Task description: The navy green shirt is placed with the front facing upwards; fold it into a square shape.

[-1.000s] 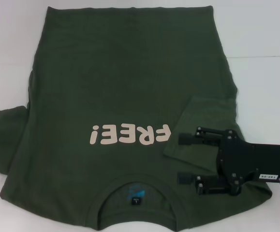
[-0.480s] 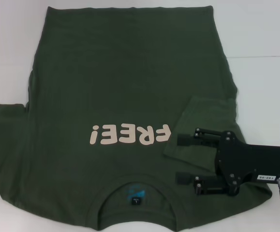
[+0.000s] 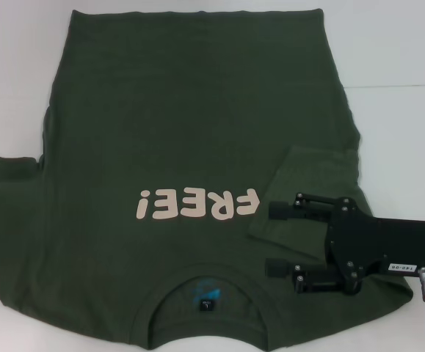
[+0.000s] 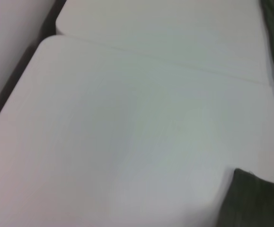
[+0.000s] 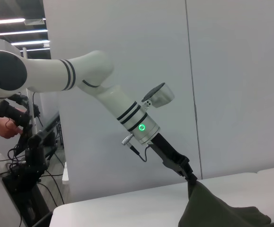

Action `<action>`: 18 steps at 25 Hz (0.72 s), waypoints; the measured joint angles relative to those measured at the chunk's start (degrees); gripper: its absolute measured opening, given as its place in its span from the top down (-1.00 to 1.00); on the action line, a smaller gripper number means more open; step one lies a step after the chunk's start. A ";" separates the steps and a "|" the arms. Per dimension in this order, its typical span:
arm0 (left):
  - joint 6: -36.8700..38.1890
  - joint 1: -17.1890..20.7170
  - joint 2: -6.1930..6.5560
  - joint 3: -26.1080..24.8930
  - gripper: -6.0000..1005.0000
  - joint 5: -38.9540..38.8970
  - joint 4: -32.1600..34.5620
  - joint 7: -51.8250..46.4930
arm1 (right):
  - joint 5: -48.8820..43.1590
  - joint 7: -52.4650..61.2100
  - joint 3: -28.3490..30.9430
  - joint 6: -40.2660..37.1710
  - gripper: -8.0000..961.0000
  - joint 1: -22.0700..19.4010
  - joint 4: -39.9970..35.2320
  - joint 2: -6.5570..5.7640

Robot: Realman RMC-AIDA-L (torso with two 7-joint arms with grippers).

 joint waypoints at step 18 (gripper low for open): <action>-1.44 -0.36 -0.17 1.81 0.94 0.00 0.68 -0.60 | 0.00 0.00 0.23 0.60 -0.74 0.51 0.16 0.00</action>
